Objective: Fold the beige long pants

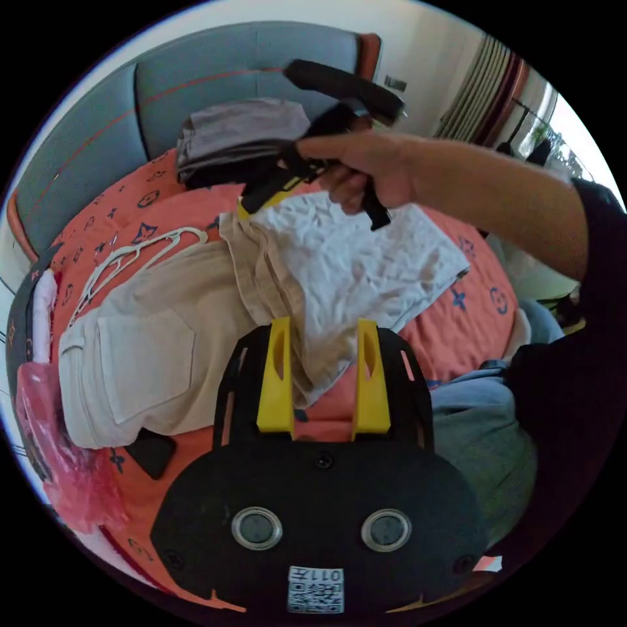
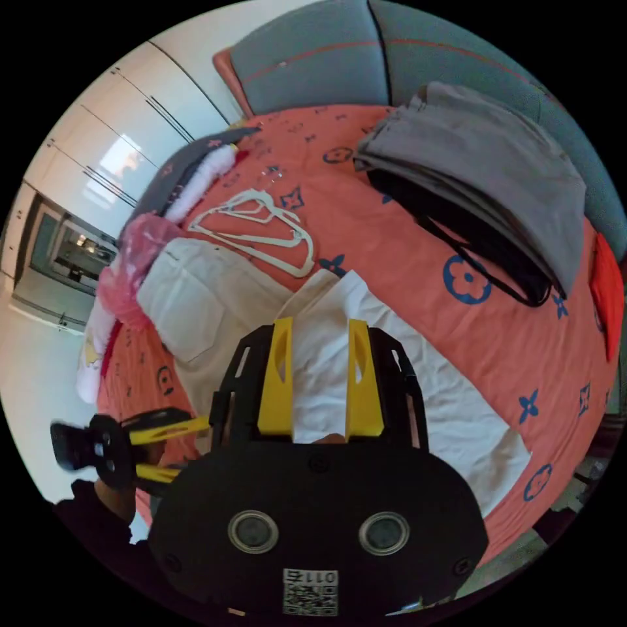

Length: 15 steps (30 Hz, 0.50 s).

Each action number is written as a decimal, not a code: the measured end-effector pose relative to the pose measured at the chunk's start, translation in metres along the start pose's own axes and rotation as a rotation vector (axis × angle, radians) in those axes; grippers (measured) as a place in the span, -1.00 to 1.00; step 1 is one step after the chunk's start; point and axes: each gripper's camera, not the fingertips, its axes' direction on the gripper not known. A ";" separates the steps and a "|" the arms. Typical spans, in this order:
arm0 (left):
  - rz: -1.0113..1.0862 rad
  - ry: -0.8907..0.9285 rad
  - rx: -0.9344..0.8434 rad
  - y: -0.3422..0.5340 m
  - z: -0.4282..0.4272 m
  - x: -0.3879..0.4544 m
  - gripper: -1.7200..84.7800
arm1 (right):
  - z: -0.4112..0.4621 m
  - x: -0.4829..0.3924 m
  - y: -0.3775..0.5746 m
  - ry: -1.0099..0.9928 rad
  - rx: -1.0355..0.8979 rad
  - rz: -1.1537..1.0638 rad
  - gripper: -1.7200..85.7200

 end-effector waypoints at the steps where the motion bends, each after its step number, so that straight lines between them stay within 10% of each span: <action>1: 0.000 -0.035 -0.048 -0.001 0.007 0.000 -0.77 | 0.011 -0.002 -0.012 0.067 -0.040 0.004 -0.71; 7: -0.031 0.008 -0.033 0.008 -0.003 -0.016 -0.95 | 0.009 -0.003 -0.021 0.098 -0.073 -0.080 -0.84; 15: -0.129 0.068 0.184 0.032 -0.068 -0.028 -0.97 | -0.067 -0.018 0.020 -0.106 0.360 -0.129 -0.84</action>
